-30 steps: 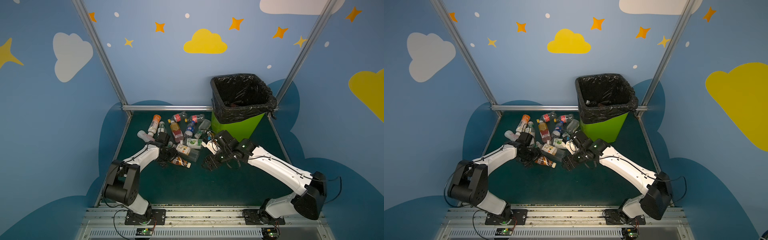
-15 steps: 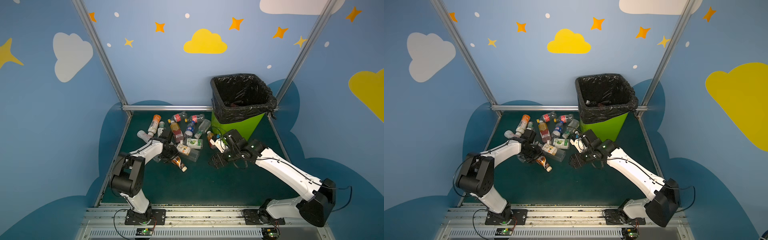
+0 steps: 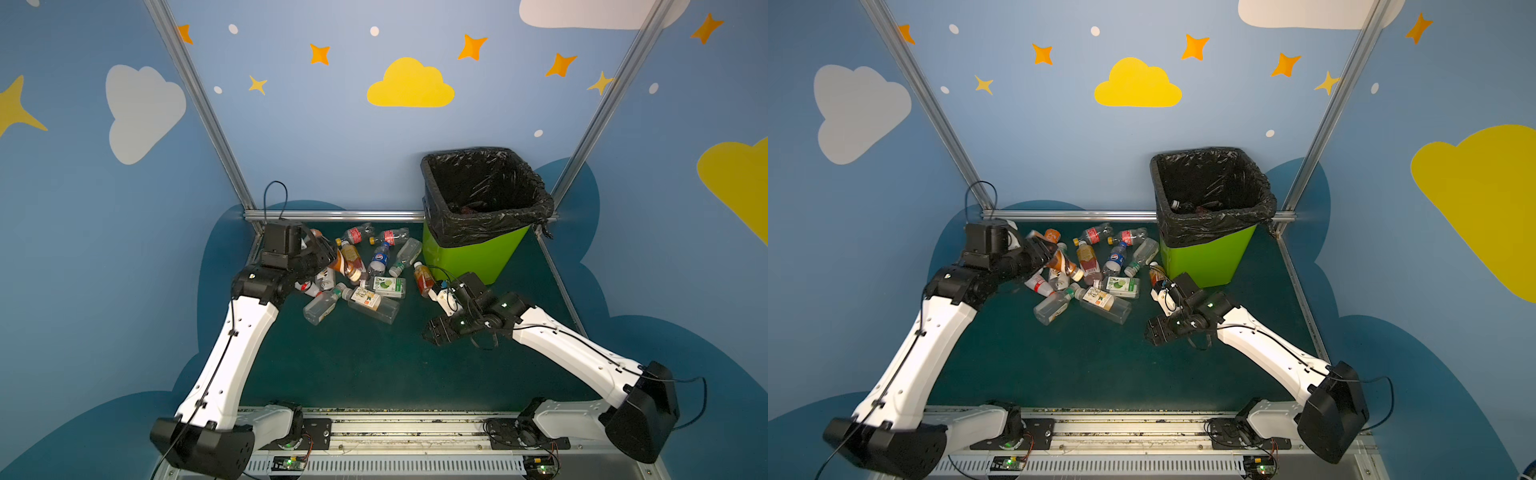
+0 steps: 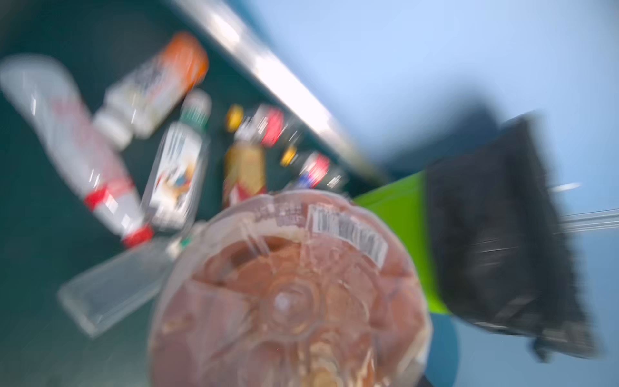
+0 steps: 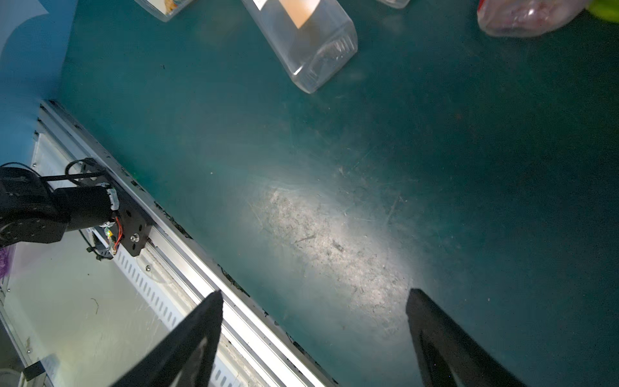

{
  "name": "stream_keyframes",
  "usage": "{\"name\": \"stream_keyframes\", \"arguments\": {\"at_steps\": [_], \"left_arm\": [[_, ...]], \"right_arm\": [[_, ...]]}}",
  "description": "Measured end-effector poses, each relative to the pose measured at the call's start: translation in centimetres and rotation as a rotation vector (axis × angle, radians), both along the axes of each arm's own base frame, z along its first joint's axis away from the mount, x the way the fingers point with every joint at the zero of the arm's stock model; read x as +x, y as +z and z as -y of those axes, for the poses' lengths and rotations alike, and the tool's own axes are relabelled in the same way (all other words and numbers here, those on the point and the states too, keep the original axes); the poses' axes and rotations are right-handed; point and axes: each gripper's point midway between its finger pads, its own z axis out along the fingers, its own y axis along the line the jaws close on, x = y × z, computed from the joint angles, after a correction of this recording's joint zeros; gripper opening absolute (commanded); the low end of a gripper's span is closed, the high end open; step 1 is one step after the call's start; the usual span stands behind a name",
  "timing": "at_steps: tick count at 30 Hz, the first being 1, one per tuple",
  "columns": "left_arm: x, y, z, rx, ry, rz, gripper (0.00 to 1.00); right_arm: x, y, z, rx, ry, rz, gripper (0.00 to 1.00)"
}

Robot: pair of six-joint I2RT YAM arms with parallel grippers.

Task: Throw the plastic bottles in the bin
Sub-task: 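Lift the Nescafe bottle over the bin and open the left gripper, then grasp the clear oolong-tea bottle with right gripper while left arm returns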

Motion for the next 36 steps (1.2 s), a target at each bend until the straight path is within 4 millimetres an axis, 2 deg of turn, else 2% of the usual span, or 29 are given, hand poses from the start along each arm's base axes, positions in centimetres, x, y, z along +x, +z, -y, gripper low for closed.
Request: {"name": "stream_keyframes", "arguments": {"at_steps": [3, 4, 6, 8, 10, 11, 12, 13, 14, 15, 16, 17, 19, 20, 21, 22, 24, 26, 29, 31, 33, 34, 36], "left_arm": [[0.4, 6.6, 0.4, -0.042, -0.009, 0.245, 0.60], [0.8, 8.2, 0.9, -0.051, -0.019, 0.295, 0.59], [2.4, 12.7, 3.0, -0.066, -0.072, 0.415, 0.59], [4.5, 17.4, 6.6, -0.071, -0.161, 0.531, 0.59], [7.0, 20.8, 11.3, -0.062, -0.264, 0.615, 0.62], [8.5, 22.3, 14.2, -0.058, -0.322, 0.664, 0.70], [9.9, 22.9, 16.9, -0.049, -0.367, 0.703, 0.84], [11.3, 22.2, 19.3, -0.037, -0.406, 0.718, 0.98], [12.2, 21.7, 21.3, -0.039, -0.437, 0.743, 1.00], [13.5, 19.6, 23.5, -0.037, -0.471, 0.726, 1.00], [14.7, 16.7, 25.1, -0.019, -0.495, 0.668, 1.00], [15.9, 13.0, 26.4, 0.009, -0.519, 0.580, 1.00], [17.2, 7.2, 27.5, 0.067, -0.543, 0.437, 1.00], [17.5, 5.3, 27.4, 0.099, -0.545, 0.386, 1.00], [17.6, 4.3, 27.2, 0.126, -0.543, 0.361, 1.00], [17.5, 4.2, 26.7, 0.151, -0.539, 0.352, 1.00], [16.5, 6.0, 25.4, 0.189, -0.525, 0.371, 1.00], [14.1, 9.3, 23.2, 0.222, -0.497, 0.411, 1.00], [8.8, 15.7, 19.0, 0.249, -0.437, 0.516, 1.00], [5.0, 18.8, 15.7, 0.260, -0.382, 0.569, 1.00], [2.4, 19.7, 12.6, 0.266, -0.330, 0.575, 1.00], [1.7, 19.3, 10.9, 0.271, -0.297, 0.555, 1.00], [1.2, 17.3, 7.4, 0.282, -0.222, 0.483, 1.00]], "right_arm": [[0.0, -0.1, 0.3, 0.006, -0.025, 0.006, 0.86], [0.1, 0.2, 0.3, 0.010, -0.031, 0.014, 0.86], [0.3, 0.8, 0.3, 0.024, -0.041, 0.037, 0.86], [0.5, 1.2, 0.4, 0.036, -0.052, 0.050, 0.86], [0.5, 1.3, 0.4, 0.039, -0.061, 0.054, 0.86], [0.6, 1.3, 0.5, 0.036, -0.067, 0.056, 0.86], [0.7, 1.3, 0.5, 0.035, -0.072, 0.055, 0.86], [0.7, 1.3, 0.6, 0.034, -0.078, 0.054, 0.86], [0.7, 1.3, 0.6, 0.034, -0.085, 0.053, 0.86], [0.7, 1.3, 0.7, 0.034, -0.091, 0.053, 0.86], [0.7, 1.3, 0.9, 0.033, -0.097, 0.055, 0.86], [0.6, 1.3, 1.0, 0.033, -0.104, 0.056, 0.86], [0.4, 1.5, 1.5, 0.041, -0.125, 0.062, 0.86], [0.3, 1.6, 1.8, 0.045, -0.137, 0.066, 0.86], [0.1, 1.6, 2.1, 0.049, -0.146, 0.069, 0.86], [-0.1, 1.6, 2.4, 0.053, -0.157, 0.074, 0.86], [-0.3, 1.9, 2.8, 0.063, -0.172, 0.085, 0.86], [-0.1, 2.3, 2.9, 0.074, -0.179, 0.102, 0.86], [0.2, 2.3, 2.7, 0.076, -0.176, 0.113, 0.86], [0.3, 1.9, 2.5, 0.064, -0.162, 0.105, 0.86], [0.5, 1.5, 1.9, 0.049, -0.136, 0.096, 0.86], [0.7, 1.4, 1.5, 0.043, -0.118, 0.091, 0.86], [1.1, 1.4, 0.5, 0.035, -0.071, 0.093, 0.86]]}}
